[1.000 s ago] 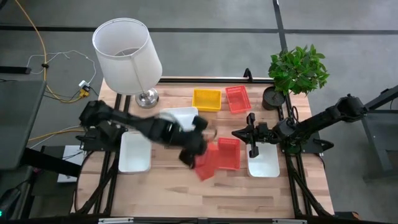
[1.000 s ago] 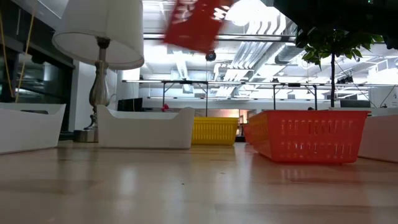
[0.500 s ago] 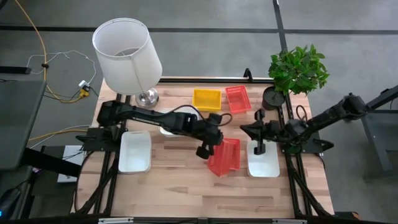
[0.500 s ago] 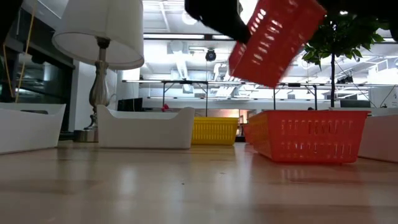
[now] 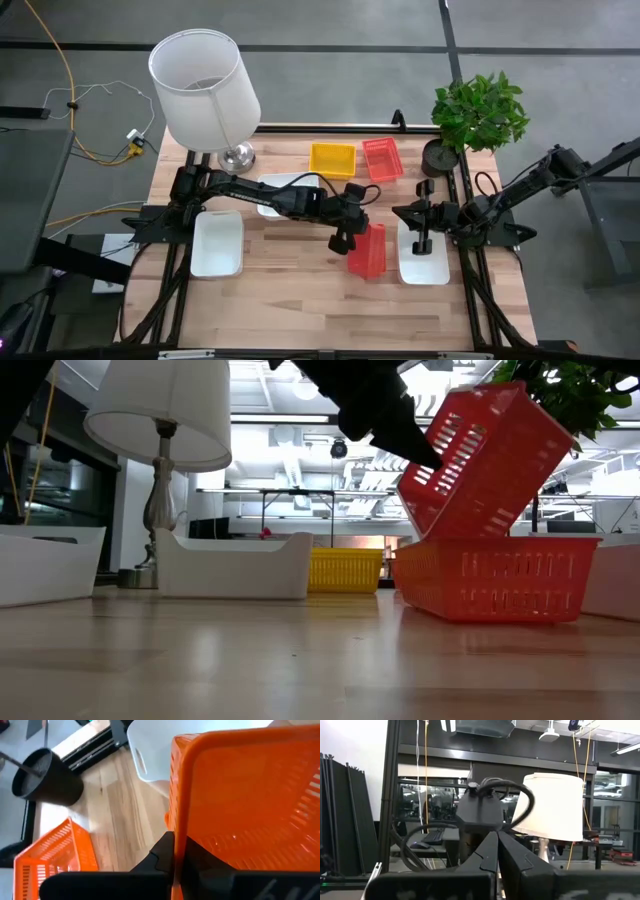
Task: Stack baskets by color
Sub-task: Stack the bottom left orange bin on the middle orange bin
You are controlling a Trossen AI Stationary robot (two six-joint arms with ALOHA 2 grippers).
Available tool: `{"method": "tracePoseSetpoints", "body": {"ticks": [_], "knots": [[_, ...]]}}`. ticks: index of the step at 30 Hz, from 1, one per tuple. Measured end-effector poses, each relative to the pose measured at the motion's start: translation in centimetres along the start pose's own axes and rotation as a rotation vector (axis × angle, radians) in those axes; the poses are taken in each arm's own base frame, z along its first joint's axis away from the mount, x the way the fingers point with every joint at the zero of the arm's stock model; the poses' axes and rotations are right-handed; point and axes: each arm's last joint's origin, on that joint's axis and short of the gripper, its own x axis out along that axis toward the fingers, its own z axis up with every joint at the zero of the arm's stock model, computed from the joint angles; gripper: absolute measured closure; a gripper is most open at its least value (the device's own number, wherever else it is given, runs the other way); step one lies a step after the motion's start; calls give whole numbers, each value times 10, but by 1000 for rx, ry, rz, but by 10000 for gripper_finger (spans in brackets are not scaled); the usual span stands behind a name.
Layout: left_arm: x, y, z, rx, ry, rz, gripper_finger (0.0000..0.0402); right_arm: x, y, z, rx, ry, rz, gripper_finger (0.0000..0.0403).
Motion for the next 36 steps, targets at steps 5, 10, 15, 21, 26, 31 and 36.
{"method": "tracePoseSetpoints", "body": {"ticks": [5, 10, 15, 21, 26, 31, 36], "knots": [[0, -3, -6, 8, 56, -39, 401, 0, 0, 0, 10, 1, -1, 403], [-1, -7, -11, 9, 115, -80, 401, 0, 0, -1, 16, 3, 0, 403], [-1, -7, -11, -25, 110, -74, 401, 0, 0, -1, 16, 5, 0, 403], [-1, -8, -12, -22, 127, -83, 401, 0, 0, -1, 16, 10, 1, 403], [-2, -9, -12, -25, 121, -100, 397, 0, 0, -2, 12, 16, 3, 403], [-2, -10, -11, -17, 132, -75, 363, 0, 0, -2, 12, 16, 3, 403], [-2, -9, -12, -21, 142, -52, 305, 0, 0, -2, 12, 18, 4, 403]]}}
